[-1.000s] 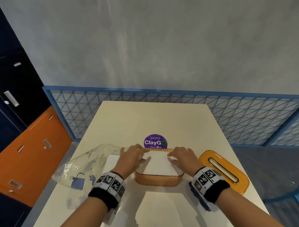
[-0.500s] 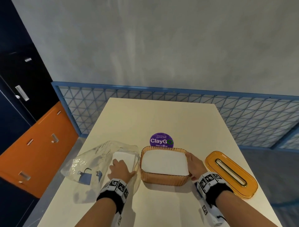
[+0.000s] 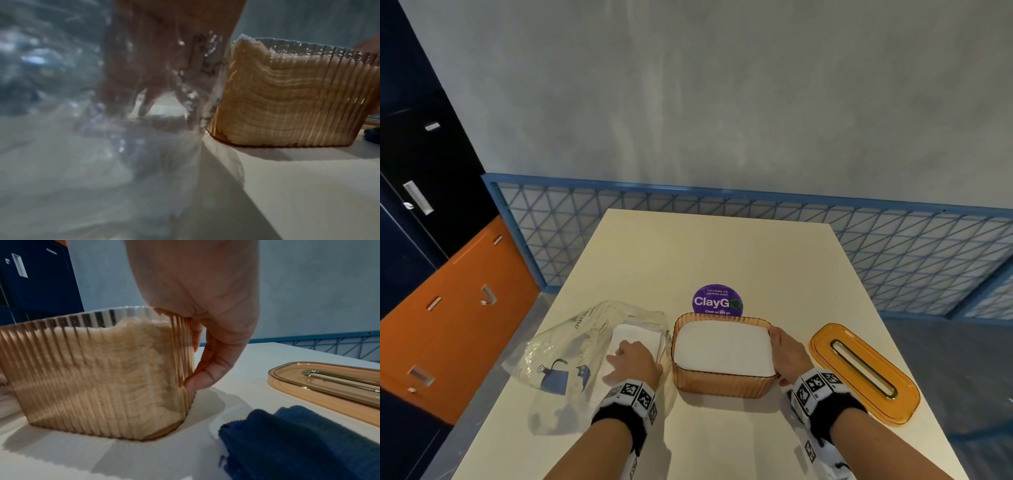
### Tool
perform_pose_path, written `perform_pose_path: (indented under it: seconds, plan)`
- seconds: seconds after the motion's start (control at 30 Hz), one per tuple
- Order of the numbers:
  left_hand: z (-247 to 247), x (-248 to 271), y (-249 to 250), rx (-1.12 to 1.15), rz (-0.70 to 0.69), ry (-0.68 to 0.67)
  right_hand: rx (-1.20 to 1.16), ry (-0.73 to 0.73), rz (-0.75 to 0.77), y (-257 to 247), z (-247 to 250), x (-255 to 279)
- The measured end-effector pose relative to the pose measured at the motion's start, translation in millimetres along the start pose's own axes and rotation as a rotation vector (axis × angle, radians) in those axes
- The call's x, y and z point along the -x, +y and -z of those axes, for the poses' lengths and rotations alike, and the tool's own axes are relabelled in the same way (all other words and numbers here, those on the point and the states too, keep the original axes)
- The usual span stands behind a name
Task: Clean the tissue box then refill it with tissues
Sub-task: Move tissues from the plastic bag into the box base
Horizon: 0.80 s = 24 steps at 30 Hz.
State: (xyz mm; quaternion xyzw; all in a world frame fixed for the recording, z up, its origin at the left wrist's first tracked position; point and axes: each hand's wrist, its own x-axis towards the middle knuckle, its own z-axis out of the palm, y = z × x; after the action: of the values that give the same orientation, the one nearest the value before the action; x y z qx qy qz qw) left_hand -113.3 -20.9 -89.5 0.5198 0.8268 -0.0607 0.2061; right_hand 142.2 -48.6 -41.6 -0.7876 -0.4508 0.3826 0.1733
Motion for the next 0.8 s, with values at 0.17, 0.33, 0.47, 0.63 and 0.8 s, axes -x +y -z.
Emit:
perform_pose_path:
  seconds: [0.17, 0.33, 0.47, 0.63, 0.8]
  plan:
    - [1, 0, 4, 0.024, 0.034, -0.006, 0.023, 0.013, 0.023, 1, -1, -1]
    - [5, 2, 4, -0.044, 0.009, 0.000, 0.023, 0.019, 0.029, 2, -2, -4]
    - [8, 5, 3, -0.064, -0.025, 0.016, 0.021, 0.020, 0.021, 2, -3, -5]
    - [10, -12, -7, 0.037, -0.135, 0.078, 0.022, 0.025, 0.016, 3, -3, -5]
    - [5, -10, -2, 0.078, -0.129, 0.052, 0.019, 0.036, 0.024, 2, -3, -4]
